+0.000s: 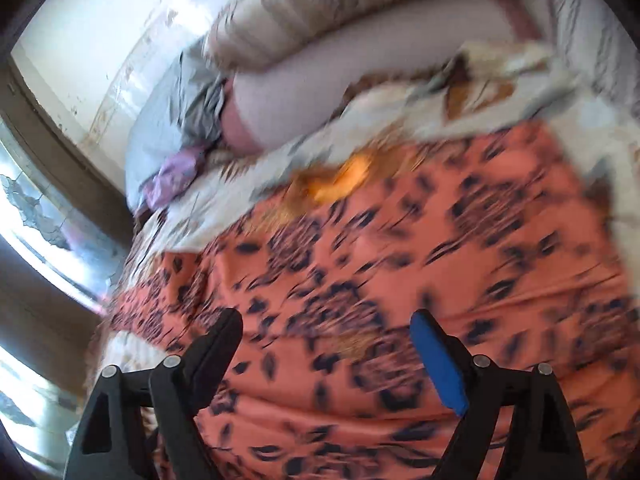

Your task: Fold small clothes

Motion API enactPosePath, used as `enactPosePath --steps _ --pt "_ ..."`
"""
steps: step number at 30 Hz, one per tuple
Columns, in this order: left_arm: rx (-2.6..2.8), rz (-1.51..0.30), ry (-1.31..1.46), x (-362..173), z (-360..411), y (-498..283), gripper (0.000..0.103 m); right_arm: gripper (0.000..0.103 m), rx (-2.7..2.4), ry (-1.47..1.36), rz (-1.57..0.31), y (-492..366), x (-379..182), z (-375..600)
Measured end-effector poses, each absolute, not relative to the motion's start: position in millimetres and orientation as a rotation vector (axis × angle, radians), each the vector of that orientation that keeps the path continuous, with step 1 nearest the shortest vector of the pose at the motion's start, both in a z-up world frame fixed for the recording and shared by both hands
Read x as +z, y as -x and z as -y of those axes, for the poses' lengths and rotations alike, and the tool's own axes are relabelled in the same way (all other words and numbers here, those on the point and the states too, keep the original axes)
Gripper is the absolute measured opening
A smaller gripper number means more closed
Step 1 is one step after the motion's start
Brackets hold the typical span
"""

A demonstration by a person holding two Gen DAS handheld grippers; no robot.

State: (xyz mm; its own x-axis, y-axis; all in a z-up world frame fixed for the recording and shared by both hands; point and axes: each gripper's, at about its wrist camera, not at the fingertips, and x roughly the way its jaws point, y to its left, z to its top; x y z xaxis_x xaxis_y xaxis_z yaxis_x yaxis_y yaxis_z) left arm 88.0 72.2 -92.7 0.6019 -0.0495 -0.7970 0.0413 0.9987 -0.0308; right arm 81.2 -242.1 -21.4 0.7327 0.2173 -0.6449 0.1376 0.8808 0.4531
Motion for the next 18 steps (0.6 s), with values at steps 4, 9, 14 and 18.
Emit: enactPosePath --steps 4,9,14,18 --pt "-0.054 -0.921 0.009 -92.8 -71.2 -86.9 0.103 0.097 -0.041 -0.392 -0.815 -57.4 -72.6 269.5" --pt "-0.163 -0.969 0.132 -72.6 -76.0 -86.9 0.103 0.102 0.026 -0.497 -0.758 -43.2 -85.7 291.4" --pt "-0.347 -0.869 0.379 -10.3 -63.8 -119.5 0.103 0.103 0.032 -0.497 -0.738 -42.3 -84.0 294.8" --pt "-0.364 -0.932 0.584 -20.5 -50.0 -185.3 0.103 0.103 0.056 -0.535 -0.714 -35.0 -85.6 302.8"
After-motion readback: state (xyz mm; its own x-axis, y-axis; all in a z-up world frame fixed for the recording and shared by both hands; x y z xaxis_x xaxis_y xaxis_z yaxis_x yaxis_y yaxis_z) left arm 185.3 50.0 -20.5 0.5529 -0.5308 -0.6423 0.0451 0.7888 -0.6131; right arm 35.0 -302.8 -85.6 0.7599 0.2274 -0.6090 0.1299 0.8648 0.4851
